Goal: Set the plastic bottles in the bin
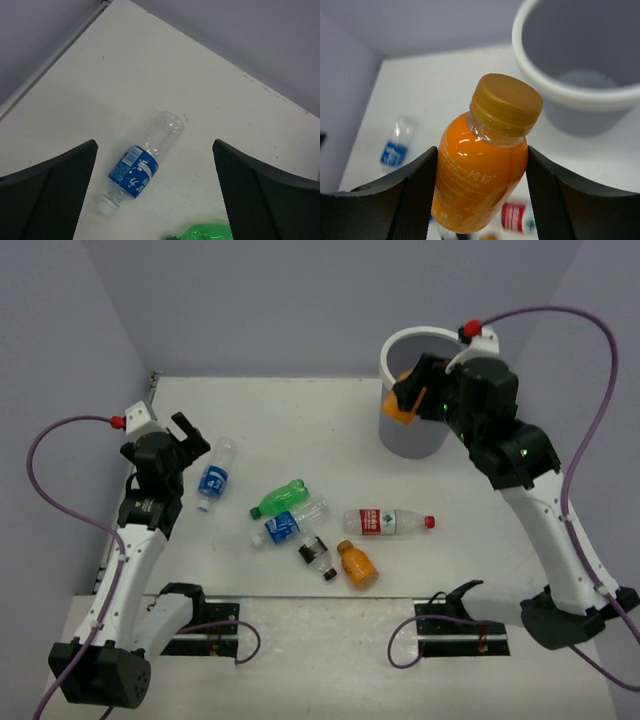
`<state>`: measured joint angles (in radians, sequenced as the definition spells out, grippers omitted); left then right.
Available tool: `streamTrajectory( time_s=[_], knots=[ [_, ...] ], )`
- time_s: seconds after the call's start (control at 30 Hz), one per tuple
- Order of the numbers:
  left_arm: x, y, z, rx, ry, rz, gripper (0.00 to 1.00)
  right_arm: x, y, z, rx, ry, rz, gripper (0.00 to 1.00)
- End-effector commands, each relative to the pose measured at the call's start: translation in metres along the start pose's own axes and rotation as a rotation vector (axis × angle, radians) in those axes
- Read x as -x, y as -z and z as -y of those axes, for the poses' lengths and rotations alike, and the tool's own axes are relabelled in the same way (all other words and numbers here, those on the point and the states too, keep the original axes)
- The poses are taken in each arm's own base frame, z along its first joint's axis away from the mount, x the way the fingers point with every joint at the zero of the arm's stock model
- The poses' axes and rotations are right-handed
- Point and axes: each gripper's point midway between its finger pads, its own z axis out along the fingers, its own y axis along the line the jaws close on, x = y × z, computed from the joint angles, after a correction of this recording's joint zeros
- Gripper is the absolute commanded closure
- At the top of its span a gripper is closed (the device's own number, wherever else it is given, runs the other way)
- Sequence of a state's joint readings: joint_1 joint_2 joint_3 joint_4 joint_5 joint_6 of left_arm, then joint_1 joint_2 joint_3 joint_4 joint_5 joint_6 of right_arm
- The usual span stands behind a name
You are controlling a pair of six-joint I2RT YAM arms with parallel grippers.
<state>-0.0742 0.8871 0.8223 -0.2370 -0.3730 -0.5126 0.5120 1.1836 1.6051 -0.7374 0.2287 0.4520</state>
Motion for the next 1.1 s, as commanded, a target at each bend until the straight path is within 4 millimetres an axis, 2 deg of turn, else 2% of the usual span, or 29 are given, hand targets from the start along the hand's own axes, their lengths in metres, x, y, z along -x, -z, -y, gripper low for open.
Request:
streamTrajectory(
  time_s=[0.0,0.1,0.17,0.2,0.23,0.3,0.33,0.37,0.43,0.47,0.6,0.67,0.7,0.8,0.83,0.9,1.0,1.07],
  knots=[
    [-0.005,-0.002,-0.007,0.035,-0.021,-0.02,0.0,0.103,-0.046,0.03,-0.171,-0.017,0.258,1.0],
    [-0.007,-0.006,-0.006,0.034,-0.026,-0.033,0.0,0.127,-0.085,0.065,-0.322,-0.057,0.304,1.0],
    [-0.01,-0.011,-0.003,0.024,-0.039,-0.047,0.0,0.136,-0.109,0.086,-0.401,-0.074,0.322,1.0],
    [-0.012,-0.013,-0.002,0.027,-0.049,-0.055,0.0,0.139,-0.116,0.093,-0.417,-0.079,0.325,0.96],
    [-0.015,-0.016,-0.004,0.039,-0.06,-0.07,0.0,0.144,-0.121,0.1,-0.433,-0.09,0.336,0.87],
    [-0.018,-0.019,-0.006,0.059,-0.07,-0.086,0.0,0.136,-0.14,0.112,-0.46,-0.092,0.31,0.73],
    [-0.019,-0.02,-0.008,0.068,-0.074,-0.09,0.0,0.134,-0.144,0.115,-0.466,-0.092,0.306,0.62],
    [-0.022,-0.022,-0.009,0.076,-0.083,-0.099,0.0,0.132,-0.146,0.119,-0.476,-0.089,0.299,0.32],
    [-0.023,-0.023,-0.008,0.073,-0.086,-0.104,0.0,0.13,-0.147,0.122,-0.482,-0.087,0.293,0.08],
    [-0.023,-0.023,-0.006,0.061,-0.083,-0.105,0.0,0.13,-0.145,0.12,-0.468,-0.081,0.295,0.01],
    [-0.023,-0.021,0.001,0.018,-0.075,-0.112,0.0,0.136,-0.13,0.104,-0.379,-0.019,0.292,0.01],
    [-0.024,-0.018,0.002,0.012,-0.071,-0.117,0.0,0.127,-0.123,0.091,-0.295,0.024,0.245,0.01],
    [-0.024,-0.018,0.002,0.011,-0.068,-0.117,0.0,0.134,-0.111,0.086,-0.282,0.023,0.267,0.01],
    [-0.026,-0.012,0.002,-0.003,-0.052,-0.12,0.0,0.121,-0.073,0.067,-0.155,0.068,0.258,0.01],
    [-0.027,-0.01,0.003,-0.013,-0.044,-0.121,0.0,0.113,-0.062,0.061,-0.109,0.088,0.246,0.01],
    [-0.028,-0.008,0.003,-0.019,-0.033,-0.122,0.0,0.07,-0.052,0.06,-0.048,0.135,0.151,0.01],
    [-0.03,-0.006,0.001,-0.012,-0.026,-0.128,0.0,0.015,-0.027,0.048,0.109,0.227,0.044,0.01],
    [-0.033,-0.005,0.001,-0.016,-0.025,-0.136,0.0,-0.014,-0.011,0.038,0.208,0.272,-0.014,0.01]
  ],
)
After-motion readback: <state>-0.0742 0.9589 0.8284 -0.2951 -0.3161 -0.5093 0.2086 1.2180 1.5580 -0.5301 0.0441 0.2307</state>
